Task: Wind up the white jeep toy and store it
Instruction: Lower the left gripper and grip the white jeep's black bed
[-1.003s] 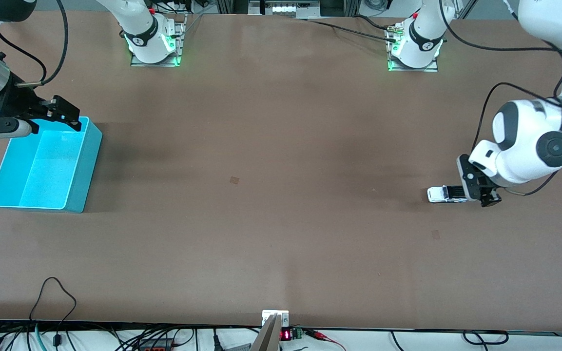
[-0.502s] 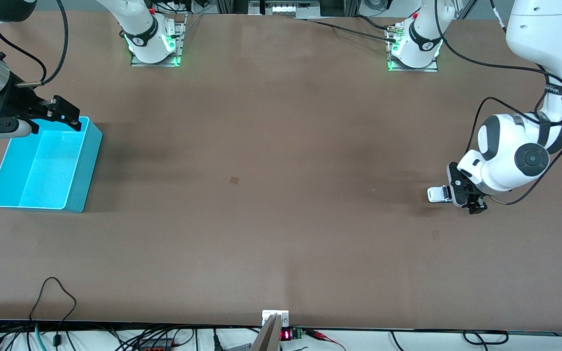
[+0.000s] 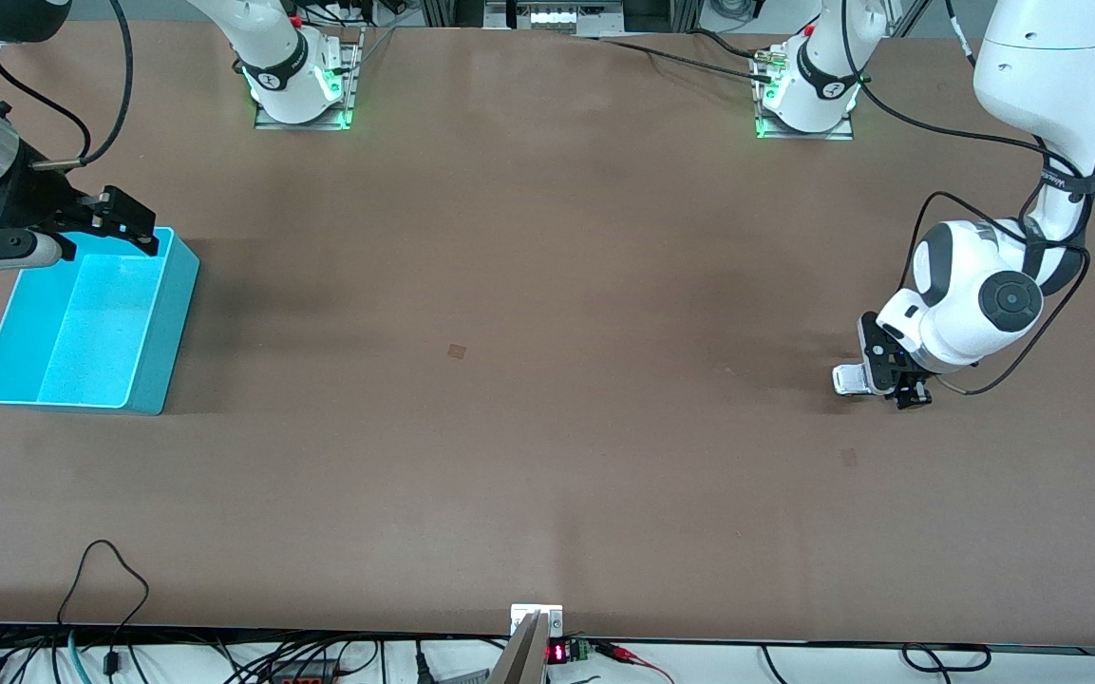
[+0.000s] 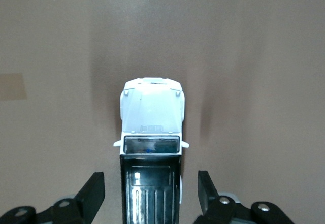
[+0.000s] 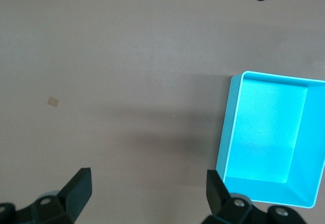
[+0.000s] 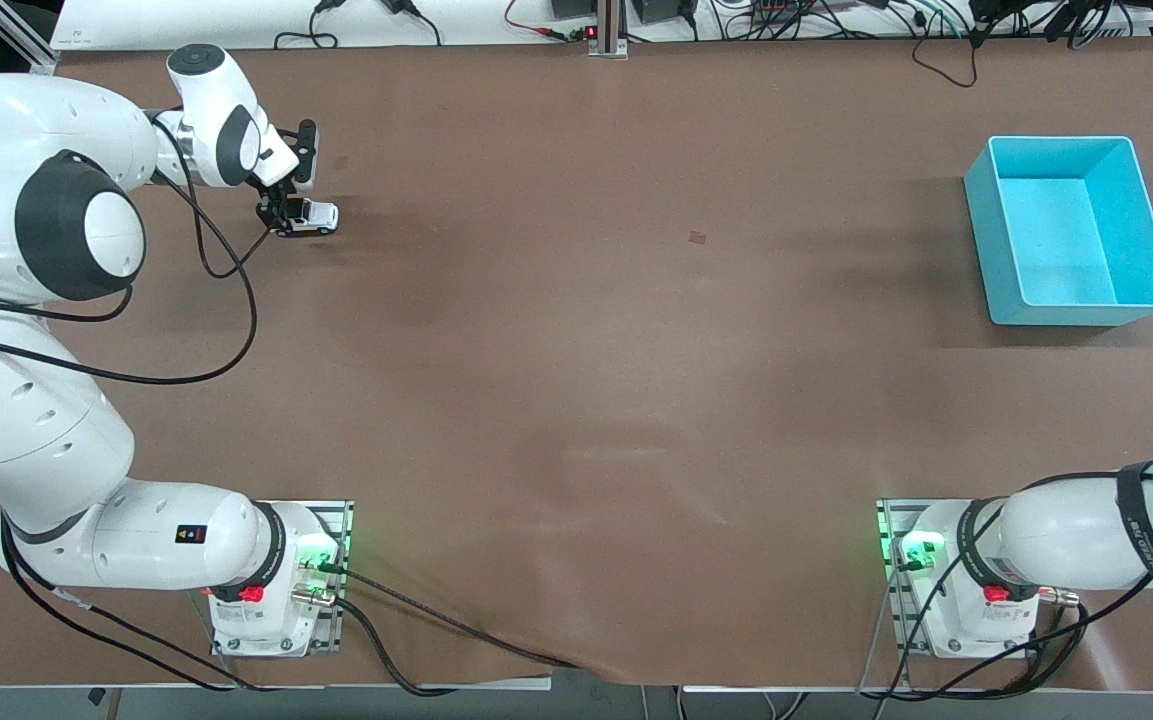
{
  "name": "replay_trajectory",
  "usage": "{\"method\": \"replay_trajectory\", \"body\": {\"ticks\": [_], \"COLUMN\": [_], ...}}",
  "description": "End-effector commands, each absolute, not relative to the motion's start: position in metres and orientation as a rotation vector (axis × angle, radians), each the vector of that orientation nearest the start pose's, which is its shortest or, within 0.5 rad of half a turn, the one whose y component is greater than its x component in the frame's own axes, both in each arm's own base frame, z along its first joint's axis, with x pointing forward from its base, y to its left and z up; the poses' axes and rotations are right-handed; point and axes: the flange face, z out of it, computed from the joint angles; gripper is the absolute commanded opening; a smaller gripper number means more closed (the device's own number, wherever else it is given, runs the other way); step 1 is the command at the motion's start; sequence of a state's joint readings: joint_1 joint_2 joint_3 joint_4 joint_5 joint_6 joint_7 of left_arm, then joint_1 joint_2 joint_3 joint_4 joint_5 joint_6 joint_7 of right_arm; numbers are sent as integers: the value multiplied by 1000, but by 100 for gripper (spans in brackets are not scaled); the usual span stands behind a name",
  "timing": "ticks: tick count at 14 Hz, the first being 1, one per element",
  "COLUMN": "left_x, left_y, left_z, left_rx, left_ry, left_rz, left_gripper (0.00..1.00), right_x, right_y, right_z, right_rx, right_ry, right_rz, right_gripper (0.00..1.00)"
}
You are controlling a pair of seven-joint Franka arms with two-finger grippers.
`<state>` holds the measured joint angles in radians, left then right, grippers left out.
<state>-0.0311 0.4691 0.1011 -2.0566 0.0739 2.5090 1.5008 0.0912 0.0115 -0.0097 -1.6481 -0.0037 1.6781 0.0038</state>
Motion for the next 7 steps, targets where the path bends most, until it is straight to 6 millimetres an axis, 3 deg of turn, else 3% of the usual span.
{"method": "replay_trajectory", "body": {"ticks": [1, 4, 7], "left_x": [590, 591, 591], "left_y": [35, 34, 36], "left_z": [202, 203, 203], "left_rx": [-2211, -2134, -2081], "left_ry": [2149, 2226, 2280], "left_rz": [116, 115, 120], "left_gripper": [52, 23, 16], "right_x": [562, 562, 562], "right_y": [45, 46, 46], "right_z": [596, 596, 596], "right_rx": [-3153, -3152, -3152], "right_ry": [-113, -115, -115], "right_rz": [-25, -25, -25], "right_gripper": [100, 100, 100]}}
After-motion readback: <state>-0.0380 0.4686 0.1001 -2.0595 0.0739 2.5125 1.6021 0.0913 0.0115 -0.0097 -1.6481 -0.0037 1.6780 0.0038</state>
